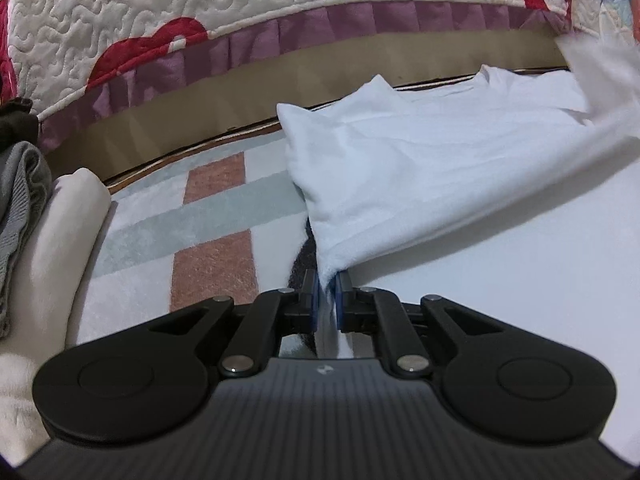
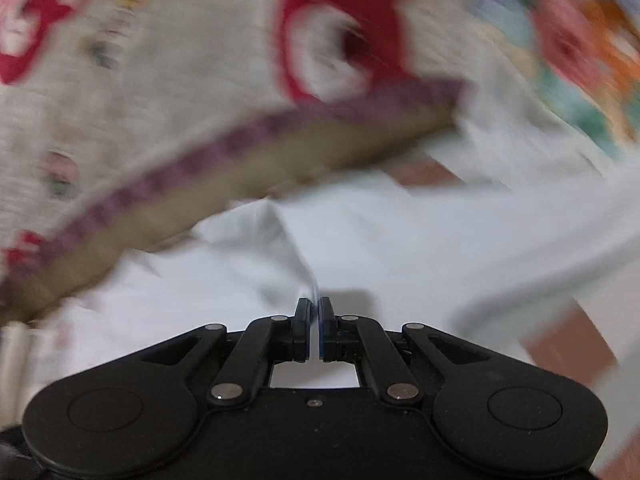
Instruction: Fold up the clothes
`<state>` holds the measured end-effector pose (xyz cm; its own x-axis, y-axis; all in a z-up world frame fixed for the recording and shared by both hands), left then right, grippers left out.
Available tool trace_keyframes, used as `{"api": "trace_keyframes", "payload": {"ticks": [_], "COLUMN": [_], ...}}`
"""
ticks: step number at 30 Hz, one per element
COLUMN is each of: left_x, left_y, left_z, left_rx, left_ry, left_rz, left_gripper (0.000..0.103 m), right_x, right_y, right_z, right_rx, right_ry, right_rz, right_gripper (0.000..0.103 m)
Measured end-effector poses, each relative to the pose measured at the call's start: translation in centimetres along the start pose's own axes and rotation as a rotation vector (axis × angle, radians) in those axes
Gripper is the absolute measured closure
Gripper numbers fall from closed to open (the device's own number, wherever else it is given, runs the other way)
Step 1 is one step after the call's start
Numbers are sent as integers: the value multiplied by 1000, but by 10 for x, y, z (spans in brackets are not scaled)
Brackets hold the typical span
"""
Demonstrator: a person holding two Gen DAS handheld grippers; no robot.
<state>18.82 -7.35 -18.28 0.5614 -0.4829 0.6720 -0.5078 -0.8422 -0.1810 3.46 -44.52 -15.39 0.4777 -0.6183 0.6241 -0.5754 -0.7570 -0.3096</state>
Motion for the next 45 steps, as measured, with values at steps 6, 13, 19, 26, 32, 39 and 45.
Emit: {"api": "trace_keyframes", "payload": {"ticks": [6,13,19,26,32,39,45], "left_x": [2,6,10,82,130,125,125], "left_y": [-5,-13,-52,-43,-15,-36,-36], "left_z": [0,-5,-23,13,89,120,119], "left_rx": [-24,-29,-118,-71,39,-24,-149], "left_ry": [-21,-128,-144,-1,-57,-163,-182], "left_rz": [-21,-40,-263,-188,24,-7,-43], "left_gripper": [95,92,92,77,63,46,97], "right_x": [-14,14,31,27,28,35,44], "right_y": [45,9,-9,1,11,9,3], "right_z": [0,12,56,91,90,88,111], "right_rx": [-51,63,67,96,192,290,344], "right_ry": [-18,-14,-119,-199,-194,-205,-191], "right_rz": [61,-196,-398,-525,-500,-520,-445], "right_gripper": [94,61,58,55,55,52,43]}}
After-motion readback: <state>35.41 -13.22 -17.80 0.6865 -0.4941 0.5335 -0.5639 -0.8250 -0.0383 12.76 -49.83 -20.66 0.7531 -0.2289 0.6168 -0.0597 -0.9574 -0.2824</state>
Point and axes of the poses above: each gripper's, at about its wrist camera, not at the fingertips, and z roughly the way its jaws point, y to its right, x to its top, the point moved 2 cm from there along z, roughly the way its jaws point, and after that the axes turned 4 degrees about -y, right-handed, at the moved point
